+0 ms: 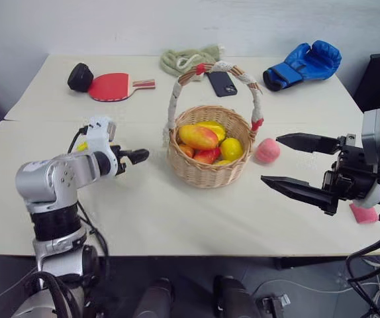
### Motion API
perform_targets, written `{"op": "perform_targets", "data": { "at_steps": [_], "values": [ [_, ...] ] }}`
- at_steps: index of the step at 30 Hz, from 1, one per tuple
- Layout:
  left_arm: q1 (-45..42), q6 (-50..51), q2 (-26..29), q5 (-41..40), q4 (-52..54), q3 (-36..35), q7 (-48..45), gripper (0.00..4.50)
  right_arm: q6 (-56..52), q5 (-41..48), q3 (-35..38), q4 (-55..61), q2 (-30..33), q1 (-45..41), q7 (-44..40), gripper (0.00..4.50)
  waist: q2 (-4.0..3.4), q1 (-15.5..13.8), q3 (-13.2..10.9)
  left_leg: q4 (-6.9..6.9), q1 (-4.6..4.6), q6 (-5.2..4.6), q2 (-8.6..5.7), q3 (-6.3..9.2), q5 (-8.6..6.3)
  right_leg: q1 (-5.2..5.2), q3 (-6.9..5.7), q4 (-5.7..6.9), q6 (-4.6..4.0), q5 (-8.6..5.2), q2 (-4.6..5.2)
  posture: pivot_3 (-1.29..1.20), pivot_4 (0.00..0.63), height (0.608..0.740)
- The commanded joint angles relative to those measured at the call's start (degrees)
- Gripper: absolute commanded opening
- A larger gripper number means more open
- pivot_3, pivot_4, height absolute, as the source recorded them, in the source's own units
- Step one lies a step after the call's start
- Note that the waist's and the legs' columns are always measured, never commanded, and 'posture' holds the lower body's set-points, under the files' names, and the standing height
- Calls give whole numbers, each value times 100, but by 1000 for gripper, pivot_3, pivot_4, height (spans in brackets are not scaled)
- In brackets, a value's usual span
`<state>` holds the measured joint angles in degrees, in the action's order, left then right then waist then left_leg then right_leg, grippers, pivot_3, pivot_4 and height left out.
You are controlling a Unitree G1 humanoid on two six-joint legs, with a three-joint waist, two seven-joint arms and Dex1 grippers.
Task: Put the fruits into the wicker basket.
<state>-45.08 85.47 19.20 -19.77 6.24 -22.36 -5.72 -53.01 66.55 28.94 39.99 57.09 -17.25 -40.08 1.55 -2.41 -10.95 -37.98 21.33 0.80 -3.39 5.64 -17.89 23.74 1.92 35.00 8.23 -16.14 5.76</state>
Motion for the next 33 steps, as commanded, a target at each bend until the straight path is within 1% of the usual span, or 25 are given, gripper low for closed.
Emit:
{"op": "perform_targets", "data": {
  "at_steps": [1, 5, 9, 13, 16, 18, 25, 28, 31, 33],
  "values": [
    [-174, -190, -151, 527, -279, -247, 675, 4500, 183, 113, -8, 4, 117, -148, 57, 4473, 0, 30, 0, 2, -2, 3, 3, -5, -1, 1, 0, 0, -1, 0, -2, 0, 150, 740],
    [-163, -424, -53, 353, -52, -74, 355, 4500, 266, 114, 100, 62, 74, 39, 59, 4473, 1, 83, 0, 3, 6, 6, 8, -13, -3, 14, 2, 3, -2, -1, -4, 0, 150, 740],
    [-53, -546, 46, 554, 154, -117, 520, 4500, 427, 17, 144, 151, 9, 317, 28, 4473, 0, 84, 0, 2, 9, 6, 8, -14, -3, 15, 2, 1, -2, -1, 0, 0, 150, 740],
    [55, -674, 244, 545, 380, 1, 409, 4500, 595, -3, 122, 180, -5, 490, 10, 4473, 0, 86, 0, 2, 8, 6, 8, -16, -3, 16, 4, 4, -2, -1, -1, 0, 150, 740],
    [153, -470, 454, 639, 219, -56, 447, 4500, 719, -93, 35, 194, -21, 585, -9, 4473, 0, 92, 0, 1, 8, 6, 8, -15, -3, 16, 4, 5, -3, -1, -1, 0, 150, 740],
    [188, -425, 491, 627, 22, -85, 401, 4500, 783, -79, -42, 232, -34, 591, 20, 4473, 0, 89, 0, 2, 7, 6, 8, -16, -3, 16, 4, 5, -3, -1, -2, 0, 150, 740],
    [-21, -396, 210, 699, -619, -409, 598, 4500, 879, 88, -269, 389, 32, 386, 153, 4473, 0, 83, 0, 0, 7, 5, 7, -13, -3, 15, 3, 5, -3, -1, 0, 0, 150, 740],
    [-105, -236, 98, 744, -857, -562, 710, 4500, 885, 156, -343, 433, 52, 301, 244, 4473, 0, 83, 0, 0, 7, 5, 7, -13, -3, 15, 2, 4, -3, -1, 0, 0, 150, 740],
    [-121, -224, 159, 763, -1090, -488, 698, 4500, 892, 171, -367, 467, 86, 297, 280, 4473, 0, 83, 0, 1, 7, 5, 7, -13, -3, 15, 2, 4, -3, -1, 1, 0, 150, 740],
    [-139, -247, 212, 784, -1219, -448, 698, 4095, 899, 170, -353, 465, 76, 313, 319, 4500, 0, 86, 0, 1, 6, 5, 7, -13, -3, 15, 2, 6, -3, -1, 1, 0, 150, 740]
  ]
}}
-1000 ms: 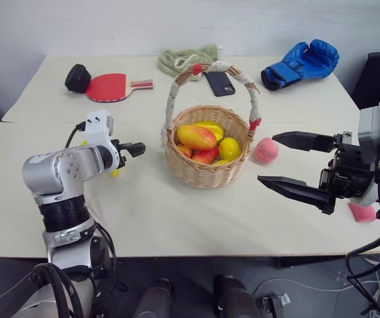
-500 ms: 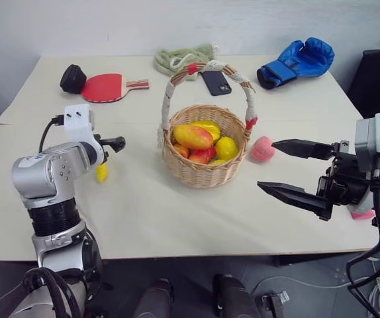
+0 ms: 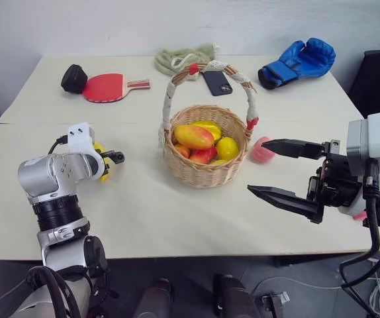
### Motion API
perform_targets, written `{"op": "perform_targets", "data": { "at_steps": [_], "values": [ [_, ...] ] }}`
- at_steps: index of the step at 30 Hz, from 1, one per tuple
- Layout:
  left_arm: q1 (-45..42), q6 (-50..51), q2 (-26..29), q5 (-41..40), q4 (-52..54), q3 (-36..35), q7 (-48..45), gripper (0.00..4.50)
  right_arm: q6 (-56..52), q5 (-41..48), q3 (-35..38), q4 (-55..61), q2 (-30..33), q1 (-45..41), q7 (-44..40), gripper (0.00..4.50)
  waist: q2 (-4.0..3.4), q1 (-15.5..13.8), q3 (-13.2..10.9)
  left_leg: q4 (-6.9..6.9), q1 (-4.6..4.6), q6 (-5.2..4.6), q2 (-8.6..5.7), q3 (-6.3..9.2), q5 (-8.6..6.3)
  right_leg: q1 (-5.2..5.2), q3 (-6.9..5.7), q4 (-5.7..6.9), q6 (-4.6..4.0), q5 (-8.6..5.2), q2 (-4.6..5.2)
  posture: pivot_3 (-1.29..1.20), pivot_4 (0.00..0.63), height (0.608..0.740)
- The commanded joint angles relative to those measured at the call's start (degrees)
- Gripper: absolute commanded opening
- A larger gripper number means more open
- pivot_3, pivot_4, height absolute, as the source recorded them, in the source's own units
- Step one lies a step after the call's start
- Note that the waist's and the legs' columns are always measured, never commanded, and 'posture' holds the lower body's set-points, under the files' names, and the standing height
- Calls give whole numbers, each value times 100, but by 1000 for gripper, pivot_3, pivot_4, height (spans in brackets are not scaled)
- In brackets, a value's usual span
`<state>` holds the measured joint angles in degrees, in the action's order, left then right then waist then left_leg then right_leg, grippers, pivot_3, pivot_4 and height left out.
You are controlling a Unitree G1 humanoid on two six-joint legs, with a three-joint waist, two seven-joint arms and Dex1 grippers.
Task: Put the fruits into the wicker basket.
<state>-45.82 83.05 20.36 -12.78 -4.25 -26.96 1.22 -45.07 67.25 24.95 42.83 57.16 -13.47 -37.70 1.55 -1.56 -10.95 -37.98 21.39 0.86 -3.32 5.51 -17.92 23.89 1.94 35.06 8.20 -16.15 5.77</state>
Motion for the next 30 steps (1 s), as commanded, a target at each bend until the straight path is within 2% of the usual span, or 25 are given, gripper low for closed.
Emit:
{"op": "perform_targets", "data": {
  "at_steps": [1, 8, 12, 15, 19, 22, 24, 26, 30],
  "values": [
    [-75, -1, 111, 90, -207, 15, 5, 3942, 107, 102, 52, 182, 66, -60, 95, 4500, 0, 2, 0, 0, -2, 0, 0, 0, 0, 0, 0, 2, 0, 0, 0, 0, 150, 740],
    [-75, 56, 237, 89, -207, 98, -77, 1768, 145, 27, -14, 169, 4, -25, 181, 4500, 0, -2, 0, 0, -3, 0, -1, 0, 0, 0, 2, 2, 0, 0, 2, 0, 150, 740],
    [-76, 44, 567, -2, -219, 287, -366, 621, 161, -5, -49, 102, -11, -30, 181, 4500, 0, 2, 0, 0, -2, 0, -1, 0, 0, 0, 1, 1, 0, 0, 2, 0, 150, 740],
    [26, 15, 1263, -620, 10, 784, -1547, 549, 169, -38, -56, 28, 3, -17, 140, 4500, 0, 27, 0, 2, -1, 0, 0, 0, 0, 2, 1, 1, 0, 0, 1, 0, 150, 740],
    [456, -322, 2645, -1621, 713, 1618, -3672, 549, 175, -63, -77, -57, 24, -54, 103, 4500, 0, 84, 0, 9, 2, 6, 6, -3, -4, 10, 4, -1, -10, -5, 1, 0, 150, 740],
    [977, -933, 3810, -2262, 1164, 1886, -5496, 549, 171, -81, -85, -104, 29, -87, 88, 4500, -4, 112, -2, 24, 6, 7, 11, -5, -4, 18, 4, -9, -20, -11, 13, 0, 150, 740],
    [1217, -1541, 4443, -2260, 1290, 2142, -6341, 549, 174, -109, -98, -124, 14, -91, 86, 4500, -5, 134, -3, 39, 4, 8, 14, -5, -4, 22, 2, -12, -28, -15, 35, 0, 150, 740],
    [1195, -1984, 4696, -2330, 1330, 2260, -6913, 549, 181, -146, -107, -122, -5, -69, 96, 4500, -8, 125, -4, 58, 3, 10, 12, -5, 0, 27, -2, -16, -33, -18, 45, 0, 150, 740],
    [658, -2499, 4647, -2639, 1576, 2507, -7822, 549, 179, -190, -76, -91, -32, -30, 163, 4500, -8, 35, -5, 65, 9, 6, 7, 0, 5, 29, -11, -17, -32, -17, 46, 0, 150, 740]
  ]
}}
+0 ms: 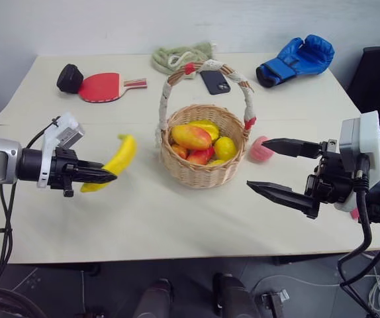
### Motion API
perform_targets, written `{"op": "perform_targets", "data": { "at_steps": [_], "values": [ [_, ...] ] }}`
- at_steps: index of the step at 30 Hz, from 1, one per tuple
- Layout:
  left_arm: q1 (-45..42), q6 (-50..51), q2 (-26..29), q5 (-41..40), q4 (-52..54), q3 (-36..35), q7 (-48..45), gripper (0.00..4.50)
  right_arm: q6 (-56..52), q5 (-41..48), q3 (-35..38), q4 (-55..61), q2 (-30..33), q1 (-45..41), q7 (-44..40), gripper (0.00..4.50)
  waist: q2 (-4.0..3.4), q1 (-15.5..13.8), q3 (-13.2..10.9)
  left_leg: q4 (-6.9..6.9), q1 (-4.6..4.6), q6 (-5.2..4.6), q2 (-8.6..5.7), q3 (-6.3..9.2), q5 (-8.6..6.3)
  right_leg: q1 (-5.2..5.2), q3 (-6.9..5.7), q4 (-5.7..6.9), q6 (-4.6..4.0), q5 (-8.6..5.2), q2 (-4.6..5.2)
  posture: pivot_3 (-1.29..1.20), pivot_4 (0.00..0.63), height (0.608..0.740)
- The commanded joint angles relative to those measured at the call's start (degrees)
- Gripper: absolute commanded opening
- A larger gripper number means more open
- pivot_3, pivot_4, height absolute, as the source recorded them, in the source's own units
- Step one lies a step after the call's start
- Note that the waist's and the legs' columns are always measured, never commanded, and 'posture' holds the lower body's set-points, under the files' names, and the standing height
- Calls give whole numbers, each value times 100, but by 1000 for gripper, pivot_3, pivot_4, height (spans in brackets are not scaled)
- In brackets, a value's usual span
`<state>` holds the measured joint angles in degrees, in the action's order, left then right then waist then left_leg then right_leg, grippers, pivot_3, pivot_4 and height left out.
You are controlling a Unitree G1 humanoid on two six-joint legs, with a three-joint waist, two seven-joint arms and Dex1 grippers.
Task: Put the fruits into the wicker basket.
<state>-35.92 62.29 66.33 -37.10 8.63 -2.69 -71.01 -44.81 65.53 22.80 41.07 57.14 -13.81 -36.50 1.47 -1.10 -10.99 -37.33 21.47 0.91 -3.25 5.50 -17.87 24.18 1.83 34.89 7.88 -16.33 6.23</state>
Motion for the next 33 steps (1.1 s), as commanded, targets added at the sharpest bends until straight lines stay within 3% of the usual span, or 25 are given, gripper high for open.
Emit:
{"op": "perform_targets", "data": {
  "at_steps": [1, 6, 9, 13, 21, 26, 31, 33],
  "values": [
    [-456, -623, 24, -159, 341, 224, -782, 549, 150, -19, 152, 86, -36, 1, 72, 4500, 0, -13, 0, -1, 0, -1, -2, -1, -1, 0, 1, 0, 1, 0, -1, 0, 150, 740],
    [-1326, -1138, -446, 227, 261, 1047, -1117, 549, 126, 80, 306, 166, -57, 71, 266, 4500, 0, -20, 0, -3, 2, -11, -8, -11, -1, 0, 7, -2, 5, 2, -27, 0, 150, 740],
    [-2136, -1035, -1309, 740, -279, 1609, -494, 549, 134, 51, 396, 226, -52, 173, 371, 4500, 1, -51, -1, -15, 7, -13, -7, -9, 0, 0, 6, 4, 8, 4, -35, 0, 150, 740],
    [-2909, -672, -2347, 1069, -1118, 1819, 228, 549, 113, 113, 521, 300, -73, 239, 608, 4500, 2, -25, -1, -52, 23, -20, -10, -6, -2, -1, 11, 15, 20, 10, -44, 0, 150, 740],
    [-3386, -631, -3542, 1736, -1993, 2215, 1107, 549, 133, 187, 785, 543, -91, 631, 911, 4500, 2, 13, -1, -62, 30, -17, -3, -22, -1, 25, 31, 61, 24, 12, -55, 0, 150, 740],
    [-3248, -1118, -3503, 2109, -2111, 2340, 1068, 2197, 120, 207, 812, 583, -63, 706, 1063, 4500, 2, -8, -1, -78, 37, -15, -5, -24, 1, 35, 37, 59, 24, 13, -54, 0, 150, 740],
    [-2946, -1131, -3146, 1848, -1823, 1947, 703, 3778, 100, 205, 1033, 604, -107, 1050, 1141, 4500, 2, -14, -1, -74, 39, -14, -3, -24, 2, 39, 38, 62, 23, 12, -55, 0, 150, 740],
    [-2671, -1230, -2924, 1485, -1522, 1496, 415, 3778, 106, -3, 1123, 590, -188, 1353, 1144, 4500, 2, -22, -1, -74, 42, -14, -3, -23, 2, 39, 38, 64, 23, 12, -54, 0, 150, 740]
  ]
}}
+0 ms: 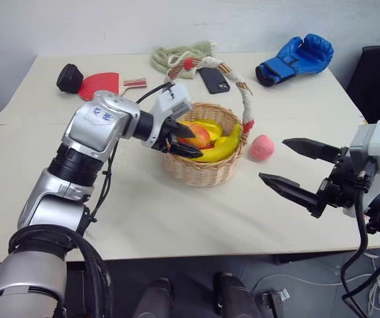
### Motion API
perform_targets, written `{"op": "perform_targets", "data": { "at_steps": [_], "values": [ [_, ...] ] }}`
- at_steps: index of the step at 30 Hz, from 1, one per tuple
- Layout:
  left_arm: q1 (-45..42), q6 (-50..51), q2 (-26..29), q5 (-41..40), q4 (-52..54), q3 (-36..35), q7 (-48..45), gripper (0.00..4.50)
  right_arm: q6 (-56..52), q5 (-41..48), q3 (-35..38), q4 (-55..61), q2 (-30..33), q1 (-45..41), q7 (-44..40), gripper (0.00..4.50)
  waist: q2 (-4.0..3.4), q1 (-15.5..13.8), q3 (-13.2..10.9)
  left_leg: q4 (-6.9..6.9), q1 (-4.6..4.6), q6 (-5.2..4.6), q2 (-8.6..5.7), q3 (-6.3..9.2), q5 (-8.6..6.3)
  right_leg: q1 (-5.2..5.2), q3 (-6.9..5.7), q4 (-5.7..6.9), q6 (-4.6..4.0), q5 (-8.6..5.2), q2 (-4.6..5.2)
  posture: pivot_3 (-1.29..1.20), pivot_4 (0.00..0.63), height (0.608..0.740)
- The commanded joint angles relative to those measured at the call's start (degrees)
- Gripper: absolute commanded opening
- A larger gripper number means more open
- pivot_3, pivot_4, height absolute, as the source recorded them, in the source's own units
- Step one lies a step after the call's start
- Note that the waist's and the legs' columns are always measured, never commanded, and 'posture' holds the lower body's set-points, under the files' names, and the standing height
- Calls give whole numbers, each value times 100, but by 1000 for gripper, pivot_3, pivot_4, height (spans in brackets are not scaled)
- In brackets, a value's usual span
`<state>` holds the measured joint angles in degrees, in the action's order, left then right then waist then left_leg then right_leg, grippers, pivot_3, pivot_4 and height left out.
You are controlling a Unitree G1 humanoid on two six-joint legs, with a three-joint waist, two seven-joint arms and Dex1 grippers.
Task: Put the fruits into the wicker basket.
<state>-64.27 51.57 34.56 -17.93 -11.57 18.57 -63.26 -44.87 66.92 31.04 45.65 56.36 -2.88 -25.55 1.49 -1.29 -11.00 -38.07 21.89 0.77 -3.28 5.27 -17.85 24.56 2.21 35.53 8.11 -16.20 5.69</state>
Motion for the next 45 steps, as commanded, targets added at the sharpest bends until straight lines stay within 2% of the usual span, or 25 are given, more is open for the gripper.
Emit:
{"op": "perform_targets", "data": {
  "at_steps": [1, 4, 6, 9, 10, 11, 13, 16, 22, 32, 40, 45],
  "values": [
    [263, -190, 321, -567, 612, -792, -461, 3778, 122, -224, 331, 122, -142, 370, 46, 4500, 0, -2, 0, 0, 3, 0, 2, 3, 0, 0, -2, 1, 0, 0, 0, 0, 150, 740],
    [680, -195, 768, -1337, 1165, -1407, -1271, 3778, 160, -807, 191, -317, -350, 485, 421, 4500, 0, 14, 0, -3, 9, 0, 2, 2, 0, 6, -1, 4, 0, 0, 2, 0, 150, 740],
    [851, -241, 990, -1537, 1377, -1507, -1587, 3778, 154, -1030, 57, -557, -481, 384, 594, 4500, 0, 2, 0, -8, 10, 0, -2, 1, 0, 6, -1, 0, 0, 0, 7, 0, 150, 740],
    [1012, -293, 1294, -1763, 1541, -1600, -2012, 3778, 159, -1533, -556, -1351, -817, -67, 835, 4500, 0, 8, 0, -8, 2, 5, -2, 3, 3, 0, -3, -5, -1, 0, 7, 0, 150, 740],
    [977, -234, 1292, -1825, 1501, -1627, -1997, 3778, 187, -1681, -745, -1552, -902, -215, 809, 4500, 0, 12, 0, -8, -2, 5, -3, 2, 4, -3, -2, -3, -3, 1, 6, 0, 150, 740],
    [937, -170, 1281, -1882, 1462, -1649, -1972, 4119, 231, -1840, -916, -1742, -978, -366, 776, 4500, -1, 8, 0, -7, -3, 5, -4, 1, 6, -3, -2, 1, -3, 1, 6, 0, 150, 740],
    [939, -344, 1254, -1880, 1468, -1674, -1961, 4477, 358, -2273, -1311, -2239, -1118, -740, 735, 4500, -1, 14, 0, -6, -3, 7, -4, 5, 8, -2, -3, 4, -4, 1, 4, 0, 150, 740],
    [928, -558, 1127, -1818, 1432, -1715, -1774, 4477, 720, -2915, -1827, -3210, -1361, -1375, 543, 4500, -2, 37, 0, -4, -3, 7, -4, 3, 9, 0, -2, 3, -4, 1, 2, 0, 150, 740],
    [962, -554, 1005, -1884, 1481, -1781, -1488, 4477, 1253, -3620, -2367, -4867, -1885, -2474, 18, 4500, -2, 148, 0, 3, 6, 8, -2, 3, 9, 10, -4, 16, -4, 1, -3, 0, 150, 740],
    [1009, -589, 1093, -1865, 1552, -1855, -1243, 4477, 1323, -3887, -2581, -5951, -2435, -3430, -795, 4500, -3, 275, 1, 2, 34, 15, 0, -5, 12, 59, -1, 38, -4, 1, -2, 0, 150, 740],
    [961, -573, 1066, -1911, 1590, -1867, -1047, 4477, 1889, -4663, -2681, -7762, -2776, -4355, -792, 4500, -4, 304, 1, 4, 36, 18, 0, -15, 14, 72, 2, 46, -4, 1, 0, 0, 150, 740],
    [900, -584, 1057, -1887, 1499, -1844, -988, 4500, 1953, -4641, -2592, -7888, -2881, -4416, -1103, 3368, -4, 308, 1, 4, 41, 18, 0, -24, 14, 82, 3, 48, -4, 1, 4, 0, 150, 740]
  ]
}}
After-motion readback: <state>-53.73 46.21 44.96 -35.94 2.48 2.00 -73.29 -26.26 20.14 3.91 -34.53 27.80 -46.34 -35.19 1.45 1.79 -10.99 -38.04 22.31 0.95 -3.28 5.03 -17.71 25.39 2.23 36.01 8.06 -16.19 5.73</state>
